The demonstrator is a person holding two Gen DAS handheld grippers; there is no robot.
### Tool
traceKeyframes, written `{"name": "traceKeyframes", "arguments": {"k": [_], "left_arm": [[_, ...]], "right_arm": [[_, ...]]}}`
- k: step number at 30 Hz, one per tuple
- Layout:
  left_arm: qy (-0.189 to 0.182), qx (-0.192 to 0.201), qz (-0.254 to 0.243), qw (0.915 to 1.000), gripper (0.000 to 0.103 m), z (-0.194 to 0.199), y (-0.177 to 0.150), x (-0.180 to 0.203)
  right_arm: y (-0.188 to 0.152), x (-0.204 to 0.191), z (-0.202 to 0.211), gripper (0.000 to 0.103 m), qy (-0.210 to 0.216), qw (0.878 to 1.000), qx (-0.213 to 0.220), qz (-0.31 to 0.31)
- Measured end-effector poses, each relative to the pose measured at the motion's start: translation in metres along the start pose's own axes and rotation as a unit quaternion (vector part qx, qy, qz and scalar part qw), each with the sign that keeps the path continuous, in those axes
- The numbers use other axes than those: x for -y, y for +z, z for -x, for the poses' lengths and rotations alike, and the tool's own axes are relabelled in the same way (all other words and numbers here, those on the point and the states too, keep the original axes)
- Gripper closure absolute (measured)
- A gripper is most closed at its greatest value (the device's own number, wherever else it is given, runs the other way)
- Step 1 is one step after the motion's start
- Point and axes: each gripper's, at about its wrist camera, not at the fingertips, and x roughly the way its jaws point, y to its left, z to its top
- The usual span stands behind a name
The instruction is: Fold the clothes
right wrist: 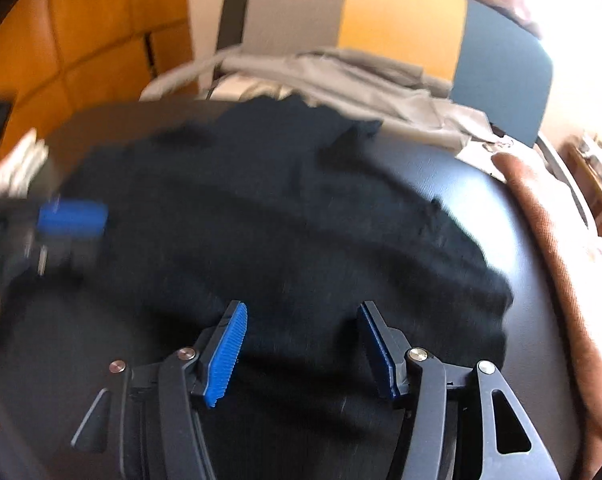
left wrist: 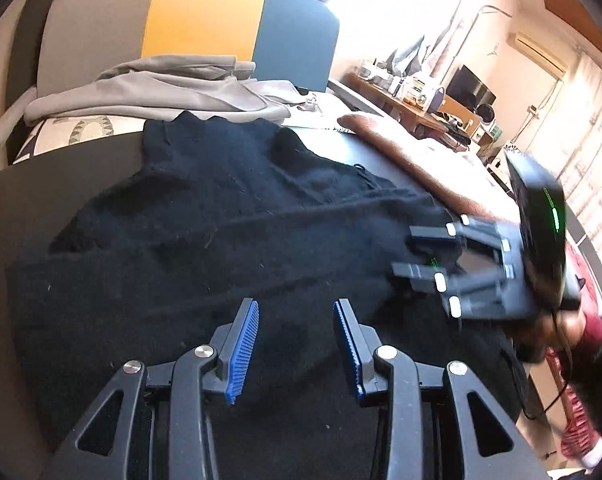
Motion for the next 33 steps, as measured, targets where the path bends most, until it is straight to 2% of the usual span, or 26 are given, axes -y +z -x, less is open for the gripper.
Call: {"name": "traceKeyframes", "arguments": {"k": [2,5,8,10,12,14,20,23,25,27,30,33], "left_arm": [[0.013,-0.017,0.022,0.9995,0.063,-0.006,0.001,-0.009],[0.024,-0.043,0.023,0.9985,0.063,-0.009,-0.01,-0.016],[0.052,-0.052,-0.036,0.9967,0.063,0.003,-0.032,-0.004],[0.053,-0.067,-0.042,0.9954,0.063,0.01,-0.044,-0.005],[0.064,-0.059,-0.039,0.9955,0.063,0.023,-0.059,-0.009],[0.055,-0.061,-0.013,0.9966,0.063,0.032,-0.067,-0.017],[0.037,-0.015,0.088,0.9953,0.063,0.066,-0.088,-0.049],[0.017,0.016,0.106,0.9941,0.062,0.082,-0.077,-0.059],[0.002,0.041,0.105,0.9936,0.059,0.09,-0.056,-0.064],[0.009,0.059,0.09,0.9941,0.054,0.094,-0.028,-0.069],[0.003,0.055,0.079,0.9954,0.044,0.077,0.018,-0.075],[-0.011,0.026,0.09,0.9955,0.043,0.051,0.056,-0.091]], "right_arm": [[-0.012,0.002,0.004,0.04,0.001,1.0,0.004,-0.009],[-0.024,0.012,0.008,0.03,0.0,1.0,0.012,-0.029],[-0.034,0.014,0.009,0.025,-0.006,0.999,0.019,-0.026],[-0.033,0.015,0.009,0.023,-0.007,0.999,0.017,-0.029],[-0.033,0.015,0.009,0.021,-0.008,0.999,0.017,-0.033],[-0.033,0.015,0.008,0.02,-0.009,0.999,0.018,-0.037],[-0.032,0.015,0.011,0.019,-0.009,0.999,0.007,-0.054],[-0.022,0.016,0.025,0.019,0.022,0.997,0.017,-0.071],[-0.006,0.017,0.038,0.019,0.044,0.995,0.041,-0.076],[0.015,0.024,0.04,0.019,0.077,0.991,0.052,-0.093],[0.051,0.039,0.031,0.018,0.126,0.983,0.054,-0.123],[0.085,0.065,0.005,0.018,0.15,0.975,0.047,-0.158]]}}
